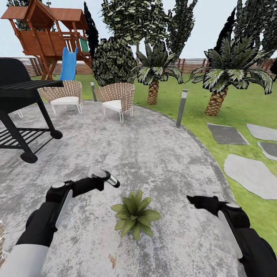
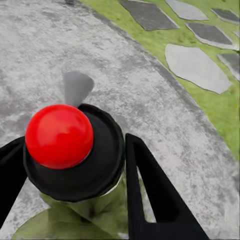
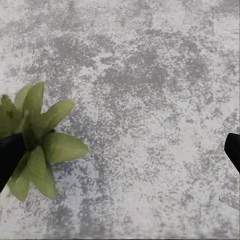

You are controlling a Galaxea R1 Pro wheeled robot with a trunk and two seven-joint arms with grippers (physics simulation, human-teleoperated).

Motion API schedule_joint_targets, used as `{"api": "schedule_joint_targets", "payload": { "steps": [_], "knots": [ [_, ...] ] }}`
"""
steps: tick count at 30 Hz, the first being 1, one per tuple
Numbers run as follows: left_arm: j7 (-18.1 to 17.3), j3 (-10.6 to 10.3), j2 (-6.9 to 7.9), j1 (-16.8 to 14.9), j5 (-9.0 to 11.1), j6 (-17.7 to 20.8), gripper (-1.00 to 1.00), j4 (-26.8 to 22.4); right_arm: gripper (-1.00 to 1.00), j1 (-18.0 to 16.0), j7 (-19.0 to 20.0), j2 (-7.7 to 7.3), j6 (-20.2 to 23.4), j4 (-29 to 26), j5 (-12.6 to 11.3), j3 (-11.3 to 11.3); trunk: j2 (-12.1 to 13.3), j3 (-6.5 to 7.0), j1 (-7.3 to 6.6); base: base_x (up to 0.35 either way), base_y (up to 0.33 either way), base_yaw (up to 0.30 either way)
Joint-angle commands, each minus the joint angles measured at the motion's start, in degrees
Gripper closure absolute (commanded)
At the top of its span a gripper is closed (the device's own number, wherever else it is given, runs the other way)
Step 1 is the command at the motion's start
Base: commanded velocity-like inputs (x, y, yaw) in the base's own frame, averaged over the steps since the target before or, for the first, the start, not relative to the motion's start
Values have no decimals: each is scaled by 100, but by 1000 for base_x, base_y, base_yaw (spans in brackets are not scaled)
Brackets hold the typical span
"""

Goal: Pick up the pesticide atomizer in the garden and spray insectifuge to fully cover both potted plants in the garden.

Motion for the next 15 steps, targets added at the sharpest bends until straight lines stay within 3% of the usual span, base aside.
{"api": "schedule_joint_targets", "payload": {
  "steps": [1, 2, 5, 15],
  "knots": [
    [-275, 4, 50, -57, -12, 38, 100, -1, -100, -7, 182, -108, 69, -14, -158, -3, -2, -5, 0, 0, 0, 0],
    [-543, -6, 90, -120, -18, 46, 100, 1, -100, -10, 491, -192, 100, -60, -257, -1, -2, -5, 0, 0, 0, 0],
    [-800, -35, 122, -168, -25, 55, 100, 23, -100, -12, 1154, -250, 127, -270, -341, 7, -2, -5, 0, 0, 0, 0],
    [-869, -66, 122, -154, -30, 58, 100, 38, -100, 11, 1365, -263, 140, -333, -361, 10, -2, 13, 0, 0, 0, -69]
  ]
}}
